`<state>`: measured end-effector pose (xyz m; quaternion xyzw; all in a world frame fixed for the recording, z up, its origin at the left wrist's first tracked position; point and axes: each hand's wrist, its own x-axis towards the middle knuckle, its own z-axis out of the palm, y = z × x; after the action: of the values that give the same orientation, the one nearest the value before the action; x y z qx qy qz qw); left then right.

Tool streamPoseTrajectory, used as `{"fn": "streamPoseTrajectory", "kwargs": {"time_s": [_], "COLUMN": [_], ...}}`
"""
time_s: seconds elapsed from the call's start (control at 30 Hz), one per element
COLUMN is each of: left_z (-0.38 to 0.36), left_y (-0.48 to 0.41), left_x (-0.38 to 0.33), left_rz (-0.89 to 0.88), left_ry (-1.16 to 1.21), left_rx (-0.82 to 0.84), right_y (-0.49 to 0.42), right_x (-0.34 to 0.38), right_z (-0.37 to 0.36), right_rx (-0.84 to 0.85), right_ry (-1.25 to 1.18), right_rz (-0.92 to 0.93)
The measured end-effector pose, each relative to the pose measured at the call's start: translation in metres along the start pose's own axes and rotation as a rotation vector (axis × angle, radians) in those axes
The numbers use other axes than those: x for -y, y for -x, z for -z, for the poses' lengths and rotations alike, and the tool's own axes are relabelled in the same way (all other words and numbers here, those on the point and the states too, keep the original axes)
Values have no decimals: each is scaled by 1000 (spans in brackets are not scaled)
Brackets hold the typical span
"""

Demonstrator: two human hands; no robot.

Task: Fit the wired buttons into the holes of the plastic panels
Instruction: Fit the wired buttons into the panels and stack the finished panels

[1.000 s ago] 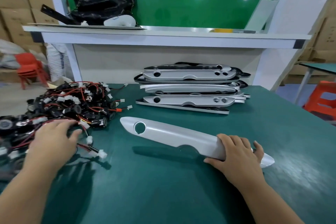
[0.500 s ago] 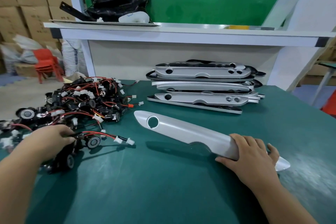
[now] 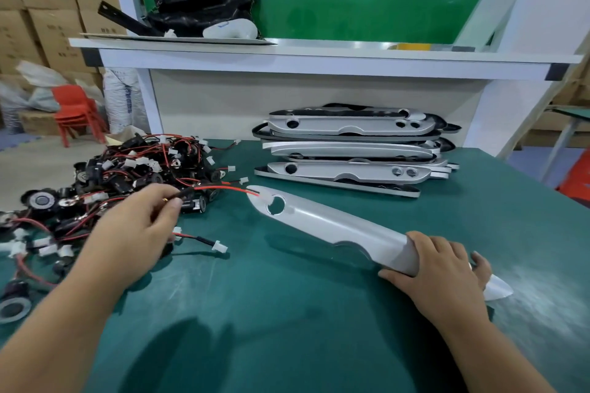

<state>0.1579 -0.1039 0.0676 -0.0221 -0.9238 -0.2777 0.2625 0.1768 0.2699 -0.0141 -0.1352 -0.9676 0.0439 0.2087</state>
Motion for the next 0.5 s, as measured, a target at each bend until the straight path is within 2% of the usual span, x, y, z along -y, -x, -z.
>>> {"fn": "streamPoseTrajectory", "kwargs": {"time_s": [0.23, 0.4, 0.5], "left_z": [-41, -57, -73], "left_y": [4, 6, 12], "left_x": [-4, -14, -26], "left_rz": [41, 42, 70], "left_ry": [-167, -254, -249], "left_rx": [-76, -11, 65], "right_y": [3, 4, 6], "right_x": [3, 6, 13], "right_z": [4, 5, 2], "right_rx": [-8, -42, -146], "right_ry": [-10, -16, -23], "right_rz": [43, 77, 168]}}
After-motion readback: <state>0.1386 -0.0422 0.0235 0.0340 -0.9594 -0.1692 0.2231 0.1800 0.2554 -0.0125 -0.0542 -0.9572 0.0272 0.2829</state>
